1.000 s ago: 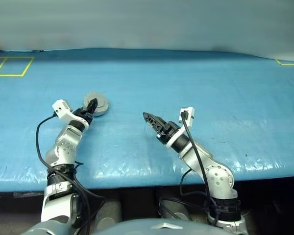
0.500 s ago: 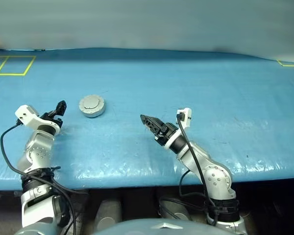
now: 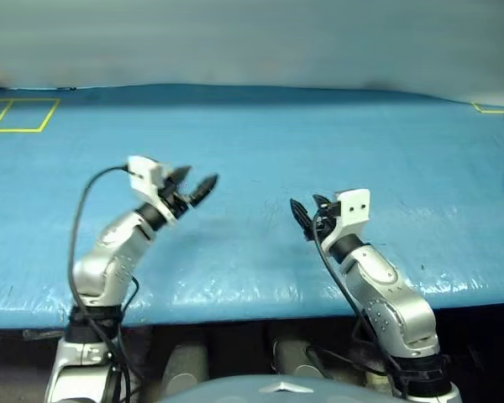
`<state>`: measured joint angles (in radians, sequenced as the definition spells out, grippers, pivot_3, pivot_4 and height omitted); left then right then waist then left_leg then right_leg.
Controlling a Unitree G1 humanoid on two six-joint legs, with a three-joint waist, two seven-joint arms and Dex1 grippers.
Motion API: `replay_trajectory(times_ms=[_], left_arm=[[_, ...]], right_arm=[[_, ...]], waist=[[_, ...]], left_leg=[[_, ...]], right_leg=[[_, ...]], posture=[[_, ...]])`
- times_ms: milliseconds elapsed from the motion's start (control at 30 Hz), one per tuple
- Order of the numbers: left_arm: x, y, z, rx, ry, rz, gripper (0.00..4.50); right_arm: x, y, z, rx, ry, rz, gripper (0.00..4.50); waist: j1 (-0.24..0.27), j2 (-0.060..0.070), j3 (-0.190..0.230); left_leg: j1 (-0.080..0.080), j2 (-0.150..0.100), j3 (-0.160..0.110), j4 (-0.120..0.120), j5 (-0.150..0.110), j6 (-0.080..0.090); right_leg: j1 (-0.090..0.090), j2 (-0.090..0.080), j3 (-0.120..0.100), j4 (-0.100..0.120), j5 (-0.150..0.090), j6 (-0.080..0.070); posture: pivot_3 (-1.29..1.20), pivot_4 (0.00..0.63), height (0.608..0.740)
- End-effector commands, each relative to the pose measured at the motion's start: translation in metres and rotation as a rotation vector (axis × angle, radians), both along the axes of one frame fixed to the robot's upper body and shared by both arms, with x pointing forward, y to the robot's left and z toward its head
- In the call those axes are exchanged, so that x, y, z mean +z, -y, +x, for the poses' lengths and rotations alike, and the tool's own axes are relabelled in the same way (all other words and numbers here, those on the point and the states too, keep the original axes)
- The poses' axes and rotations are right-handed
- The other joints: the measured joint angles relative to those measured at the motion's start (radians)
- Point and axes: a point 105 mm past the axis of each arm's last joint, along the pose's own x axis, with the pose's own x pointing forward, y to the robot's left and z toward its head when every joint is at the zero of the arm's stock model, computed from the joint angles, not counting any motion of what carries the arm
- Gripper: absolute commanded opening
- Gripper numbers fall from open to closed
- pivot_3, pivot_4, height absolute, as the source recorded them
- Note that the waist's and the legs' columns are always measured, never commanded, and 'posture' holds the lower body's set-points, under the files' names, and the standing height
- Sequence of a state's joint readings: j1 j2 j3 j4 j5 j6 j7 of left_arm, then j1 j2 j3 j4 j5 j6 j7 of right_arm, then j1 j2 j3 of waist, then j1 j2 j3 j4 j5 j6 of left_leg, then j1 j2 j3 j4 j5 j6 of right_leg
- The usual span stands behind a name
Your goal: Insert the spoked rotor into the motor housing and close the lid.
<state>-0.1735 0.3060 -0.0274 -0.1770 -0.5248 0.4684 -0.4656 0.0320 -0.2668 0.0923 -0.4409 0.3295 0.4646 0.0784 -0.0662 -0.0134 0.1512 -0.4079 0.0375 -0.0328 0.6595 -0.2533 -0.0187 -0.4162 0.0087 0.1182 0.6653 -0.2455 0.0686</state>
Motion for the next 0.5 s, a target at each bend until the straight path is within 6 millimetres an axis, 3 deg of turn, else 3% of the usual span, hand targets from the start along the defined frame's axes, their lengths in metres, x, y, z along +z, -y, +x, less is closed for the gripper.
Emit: replay_trajectory(times_ms=[33,133,367,500], left_arm=[[-0.018,-0.002,-0.002,0.054,0.099,0.22,4.26],[-0.023,-0.007,-0.001,0.168,0.07,0.143,4.26],[-0.029,-0.019,-0.014,0.382,0.134,0.197,4.26],[-0.03,-0.021,-0.017,0.438,0.122,0.174,4.26]], right_arm=[[-0.002,-0.005,-0.011,-0.012,0.048,-0.064,2.97],[-0.01,-0.006,-0.019,-0.036,0.062,-0.109,2.97],[-0.022,0.004,-0.031,-0.222,0.043,-0.108,2.97],[-0.024,0.002,-0.032,-0.24,0.038,-0.117,2.97]], waist=[[0.001,0.0,0.0],[0.007,0.0,0.0],[0.014,0.0,0.0],[0.02,0.0,0.0]], left_leg=[[0.0,0.0,0.0,0.0,0.0,0.0],[0.001,0.0,0.0,0.0,0.0,0.0],[0.001,-0.001,0.001,0.002,0.0,0.0],[0.002,0.0,0.001,0.002,0.0,0.0]], right_leg=[[0.0,0.0,0.0,0.0,0.0,0.0],[0.001,-0.001,0.0,0.0,0.0,0.0],[0.002,-0.001,0.001,-0.001,0.001,0.002],[0.002,-0.001,0.001,-0.001,0.0,0.003]], posture=[[0.0,0.15,0.74],[0.0,0.15,0.74],[0.0,0.15,0.74],[0.0,0.15,0.74]])
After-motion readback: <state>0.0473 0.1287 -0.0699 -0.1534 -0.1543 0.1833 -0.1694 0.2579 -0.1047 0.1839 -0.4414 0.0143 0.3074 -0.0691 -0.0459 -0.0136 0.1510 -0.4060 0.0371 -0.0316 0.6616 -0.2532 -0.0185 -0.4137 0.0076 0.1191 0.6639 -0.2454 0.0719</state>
